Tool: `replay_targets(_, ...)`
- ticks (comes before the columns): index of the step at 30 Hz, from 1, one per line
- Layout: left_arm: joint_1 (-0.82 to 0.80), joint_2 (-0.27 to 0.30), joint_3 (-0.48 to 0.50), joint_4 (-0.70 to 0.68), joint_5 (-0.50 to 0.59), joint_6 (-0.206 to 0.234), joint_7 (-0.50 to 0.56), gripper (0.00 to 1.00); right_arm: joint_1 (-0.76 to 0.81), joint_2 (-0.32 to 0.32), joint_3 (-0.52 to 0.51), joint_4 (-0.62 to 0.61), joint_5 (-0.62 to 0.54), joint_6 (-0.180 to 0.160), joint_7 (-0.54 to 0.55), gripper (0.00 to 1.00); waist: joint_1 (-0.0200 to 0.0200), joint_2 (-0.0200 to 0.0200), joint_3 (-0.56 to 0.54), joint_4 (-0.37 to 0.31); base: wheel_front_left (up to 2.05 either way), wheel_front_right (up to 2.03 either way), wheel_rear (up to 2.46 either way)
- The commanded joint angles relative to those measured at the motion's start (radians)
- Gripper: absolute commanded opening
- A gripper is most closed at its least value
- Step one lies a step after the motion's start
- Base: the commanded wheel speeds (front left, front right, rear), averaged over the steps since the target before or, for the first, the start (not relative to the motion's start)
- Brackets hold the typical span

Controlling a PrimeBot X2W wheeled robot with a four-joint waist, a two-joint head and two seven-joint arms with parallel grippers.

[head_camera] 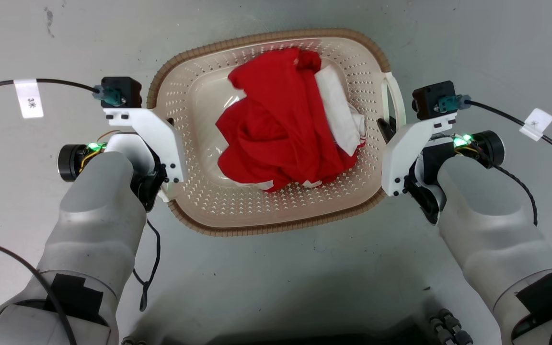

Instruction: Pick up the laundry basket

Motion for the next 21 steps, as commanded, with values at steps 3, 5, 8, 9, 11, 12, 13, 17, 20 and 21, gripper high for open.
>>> replay_targets(3,-0.006,-0.001,-0.014,-0.008,-0.025,-0.003,0.013,0.0,-0.01,0.002,0.019,0.016,0.009,0.0,-0.002,0.0,-0.0001,0.0,-0.002,0.003,0.0,0.0,0.0)
replay_targets(5,-0.006,0.002,-0.024,-0.013,-0.039,-0.003,0.013,0.0,-0.012,0.002,0.027,0.021,0.017,0.0,-0.005,0.0,-0.0001,0.0,-0.002,0.003,0.0,0.0,0.0)
replay_targets(8,-0.007,0.003,-0.039,-0.018,-0.06,-0.003,0.014,0.0,-0.018,0.003,0.039,0.026,0.031,0.0,-0.006,0.0,-0.0001,0.0,-0.004,0.005,0.0,0.0,0.0)
replay_targets(9,-0.007,0.003,-0.044,-0.018,-0.066,-0.003,0.015,0.0,-0.018,0.004,0.043,0.026,0.037,0.0,-0.001,0.0,-0.0001,0.0,-0.006,0.005,0.0,0.0,0.0)
replay_targets(11,-0.006,0.002,-0.054,-0.017,-0.077,-0.003,0.015,0.0,-0.017,0.004,0.051,0.026,0.049,0.0,0.003,0.0,-0.0001,0.0,-0.014,0.005,0.0,0.0,0.0)
replay_targets(12,-0.005,0.0,-0.059,-0.016,-0.081,-0.003,0.016,0.0,-0.016,0.003,0.055,0.025,0.055,0.0,0.005,0.0,-0.0001,0.0,-0.021,0.005,0.0,0.0,0.0)
replay_targets(13,-0.002,-0.001,-0.064,-0.014,-0.088,-0.003,0.017,0.0,-0.013,0.003,0.059,0.026,0.06,0.0,0.01,0.0,-0.0001,0.0,-0.029,0.005,0.0,0.0,0.0)
replay_targets(17,0.017,-0.013,-0.081,-0.005,-0.112,-0.003,0.034,0.0,0.008,0.004,0.074,0.034,0.085,0.0,0.039,0.0,-0.0001,0.0,-0.08,0.006,0.0,0.0,0.0)
replay_targets(20,0.028,-0.017,-0.092,0.002,-0.132,-0.003,0.051,0.0,0.024,0.004,0.085,0.039,0.109,0.0,0.084,0.0,-0.0001,0.0,-0.131,0.003,0.0,0.0,0.0)
replay_targets(21,0.035,-0.02,-0.095,0.005,-0.138,-0.003,0.055,0.0,0.029,0.004,0.09,0.039,0.117,0.0,0.098,0.0,-0.0001,0.0,-0.15,0.002,0.0,0.0,0.0)
